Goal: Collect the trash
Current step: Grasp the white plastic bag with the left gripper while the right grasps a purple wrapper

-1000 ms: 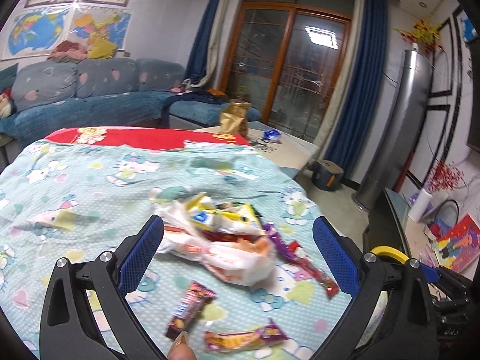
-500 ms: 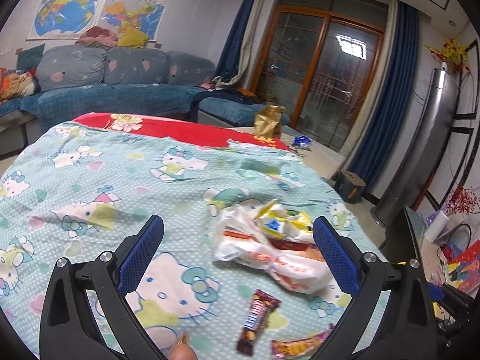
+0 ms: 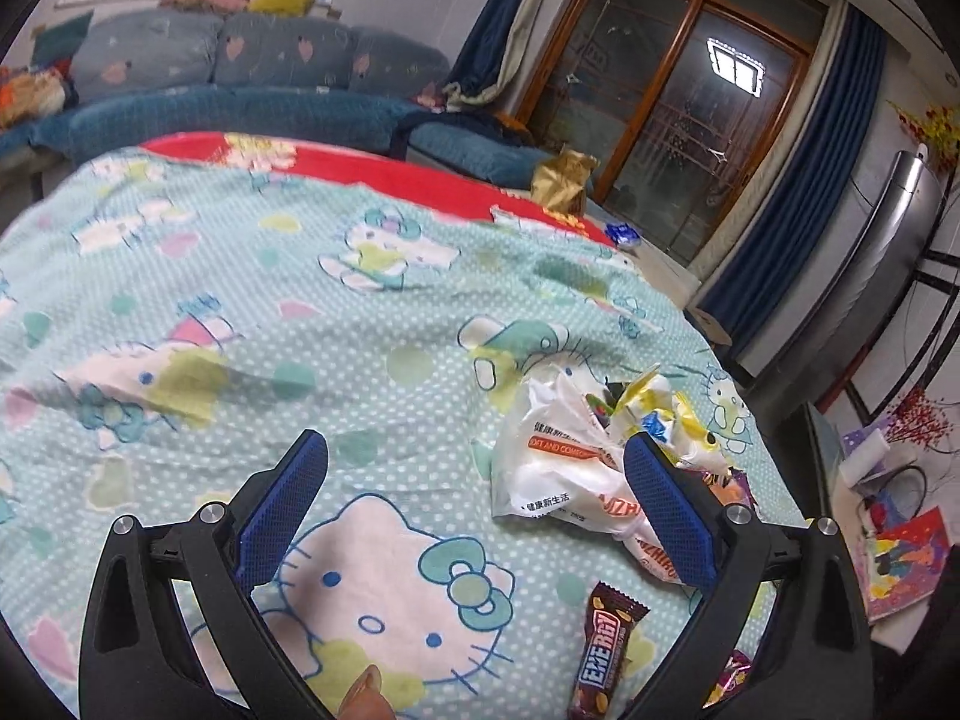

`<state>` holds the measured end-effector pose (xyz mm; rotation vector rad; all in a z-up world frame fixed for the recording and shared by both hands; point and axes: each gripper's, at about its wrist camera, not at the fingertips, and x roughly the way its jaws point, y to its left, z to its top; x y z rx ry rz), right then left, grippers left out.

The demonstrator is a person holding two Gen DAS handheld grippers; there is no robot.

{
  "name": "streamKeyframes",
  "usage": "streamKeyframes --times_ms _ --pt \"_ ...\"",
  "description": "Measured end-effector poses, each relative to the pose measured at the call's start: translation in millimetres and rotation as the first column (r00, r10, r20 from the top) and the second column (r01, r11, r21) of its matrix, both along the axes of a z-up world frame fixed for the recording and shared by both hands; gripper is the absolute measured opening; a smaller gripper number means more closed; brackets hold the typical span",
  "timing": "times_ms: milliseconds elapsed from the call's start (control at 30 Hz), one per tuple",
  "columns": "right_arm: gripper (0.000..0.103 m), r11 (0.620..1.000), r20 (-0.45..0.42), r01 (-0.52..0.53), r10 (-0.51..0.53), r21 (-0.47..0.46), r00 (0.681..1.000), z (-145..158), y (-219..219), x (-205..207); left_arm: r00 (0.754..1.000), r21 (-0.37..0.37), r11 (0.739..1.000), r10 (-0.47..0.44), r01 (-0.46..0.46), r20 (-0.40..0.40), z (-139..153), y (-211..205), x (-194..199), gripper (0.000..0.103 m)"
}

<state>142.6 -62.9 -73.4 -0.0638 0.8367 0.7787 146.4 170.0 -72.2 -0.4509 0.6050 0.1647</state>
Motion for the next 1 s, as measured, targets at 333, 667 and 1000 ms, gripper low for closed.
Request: streamKeyframes --times_ms 333,667,1000 --pt "0.029 1.0 -0.082 -0.011 0.012 0.014 0.997 -21.1 7.6 5.1 0.996 -0.162 0.983 -0.084 0.08 -0.014 -27.7 6.6 32.2 0.075" --pt "0.019 1.0 -0.078 -0.006 0.008 0.03 0.997 -19.5 2.9 -1.4 0.99 -0.205 0.969 -0.142 0.135 -0.017 -36.3 -1.6 44.4 0.025" --pt "0.015 0.998 -0.036 0.039 -0.037 0.057 0.999 -1.8 -16.6 -0.1 0.992 -0.121 0.985 -0.121 0.124 0.025 -9.6 -16.8 16.1 0.012"
